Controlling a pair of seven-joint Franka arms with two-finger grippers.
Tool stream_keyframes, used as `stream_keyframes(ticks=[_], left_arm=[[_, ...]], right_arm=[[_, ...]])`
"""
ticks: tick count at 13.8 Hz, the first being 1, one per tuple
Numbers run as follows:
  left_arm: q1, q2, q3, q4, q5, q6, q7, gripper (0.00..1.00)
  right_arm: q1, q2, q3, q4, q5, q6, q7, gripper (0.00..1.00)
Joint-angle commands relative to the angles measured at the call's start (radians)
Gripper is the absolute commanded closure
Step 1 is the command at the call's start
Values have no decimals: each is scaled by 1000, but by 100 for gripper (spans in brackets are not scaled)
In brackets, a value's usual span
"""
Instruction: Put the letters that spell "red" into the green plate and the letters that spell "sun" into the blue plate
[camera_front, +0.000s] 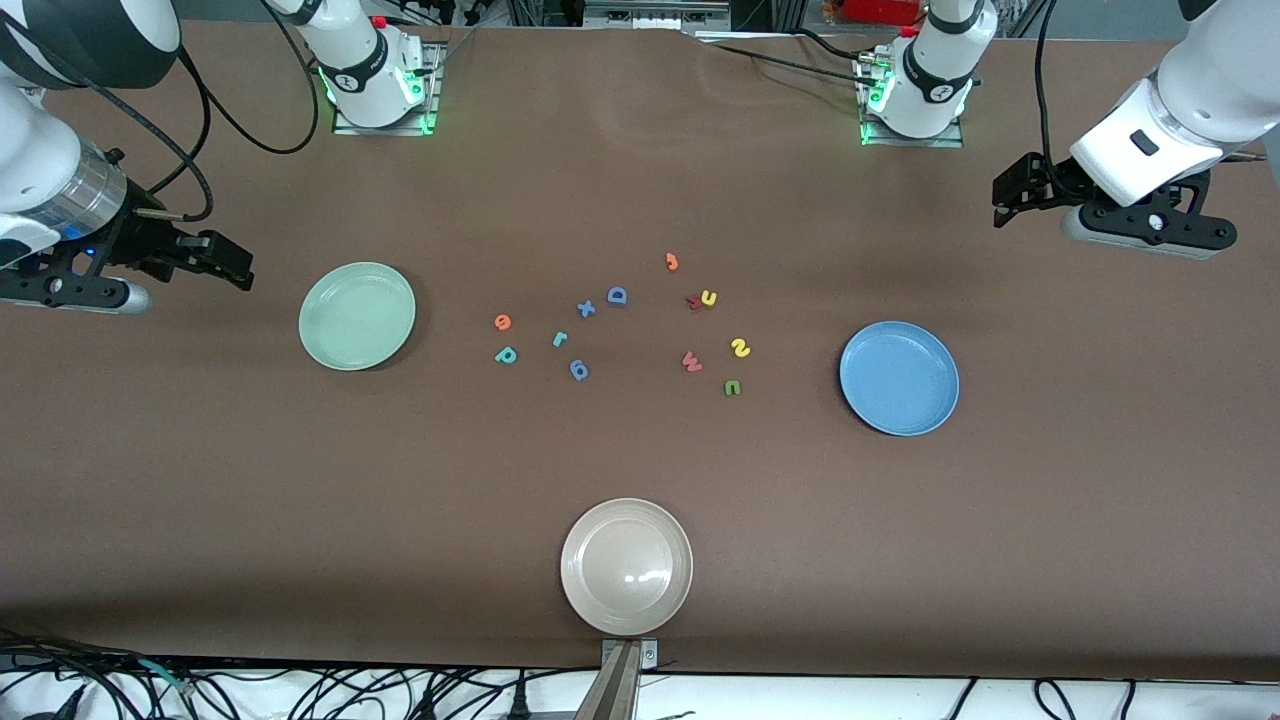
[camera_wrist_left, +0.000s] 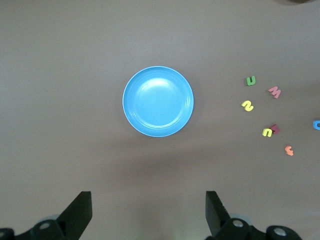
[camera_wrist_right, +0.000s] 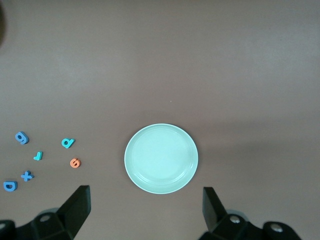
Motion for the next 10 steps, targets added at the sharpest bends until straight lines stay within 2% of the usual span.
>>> stream_keyframes(ticks=[1,10], left_arm=[[9,9,-1,21,-24,-15,-9,0],[-7,35,-9,21,-15,-17,-3,0]], right_arm=[[-2,-7,0,-6,8,-3,-4,1],[-2,-3,0,-5,8,-9,-15,0]])
